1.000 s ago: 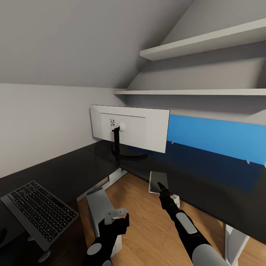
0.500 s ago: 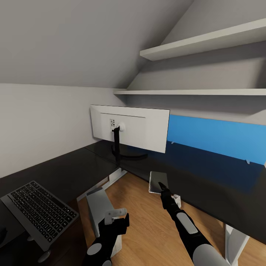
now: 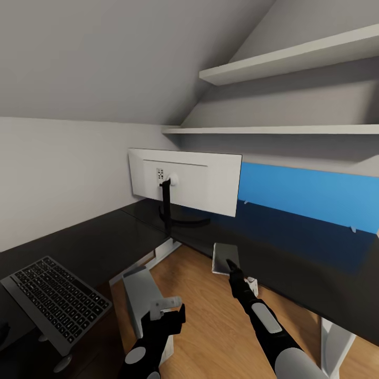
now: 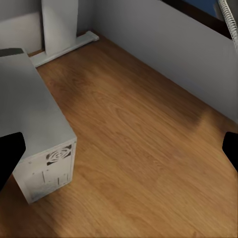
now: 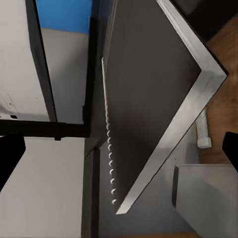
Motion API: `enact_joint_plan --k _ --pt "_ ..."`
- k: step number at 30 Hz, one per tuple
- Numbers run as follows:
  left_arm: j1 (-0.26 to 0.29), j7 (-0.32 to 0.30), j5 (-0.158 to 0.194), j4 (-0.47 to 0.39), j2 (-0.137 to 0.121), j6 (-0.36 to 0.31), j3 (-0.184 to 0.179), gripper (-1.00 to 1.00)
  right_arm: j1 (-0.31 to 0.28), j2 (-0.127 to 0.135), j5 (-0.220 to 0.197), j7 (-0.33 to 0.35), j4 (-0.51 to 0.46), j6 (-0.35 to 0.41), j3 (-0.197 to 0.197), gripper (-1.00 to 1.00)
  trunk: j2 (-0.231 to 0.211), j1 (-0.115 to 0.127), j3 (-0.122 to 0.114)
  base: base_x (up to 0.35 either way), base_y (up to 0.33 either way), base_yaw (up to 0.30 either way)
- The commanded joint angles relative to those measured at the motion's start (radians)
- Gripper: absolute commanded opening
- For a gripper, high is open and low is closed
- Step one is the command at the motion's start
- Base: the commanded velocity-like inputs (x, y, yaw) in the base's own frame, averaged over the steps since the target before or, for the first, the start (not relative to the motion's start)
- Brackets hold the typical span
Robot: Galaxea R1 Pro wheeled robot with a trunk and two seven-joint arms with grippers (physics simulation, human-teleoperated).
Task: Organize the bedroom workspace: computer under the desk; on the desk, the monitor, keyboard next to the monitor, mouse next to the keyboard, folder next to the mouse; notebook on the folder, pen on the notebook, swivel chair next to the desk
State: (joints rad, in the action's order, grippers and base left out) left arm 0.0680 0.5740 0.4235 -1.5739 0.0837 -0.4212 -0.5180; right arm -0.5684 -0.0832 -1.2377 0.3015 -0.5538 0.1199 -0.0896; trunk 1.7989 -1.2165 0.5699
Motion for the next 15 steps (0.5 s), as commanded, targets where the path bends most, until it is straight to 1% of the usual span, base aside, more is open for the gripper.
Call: enact_joint_plan --k 1,5,15 --pt "0.001 0.009 0.008 -0.001 0.000 -0.002 -0.002 1.00 -0.001 -0.001 -0.009 0.004 0.000 0.010 -0.007 1.00 0.008 -0.004 0.004 0.000 0.000 0.000" --pt "0.001 0.009 0.009 -0.001 0.000 -0.002 -0.004 1.00 -0.001 -0.001 -0.009 0.004 0.000 0.010 -0.007 1.00 0.036 -0.019 0.017 0.000 0.000 0.000" --pt "0.001 0.009 0.009 -0.002 0.001 -0.002 -0.005 1.00 -0.001 -0.001 -0.009 0.004 0.000 0.010 -0.007 1.00 0.036 -0.019 0.017 0.000 0.000 0.000"
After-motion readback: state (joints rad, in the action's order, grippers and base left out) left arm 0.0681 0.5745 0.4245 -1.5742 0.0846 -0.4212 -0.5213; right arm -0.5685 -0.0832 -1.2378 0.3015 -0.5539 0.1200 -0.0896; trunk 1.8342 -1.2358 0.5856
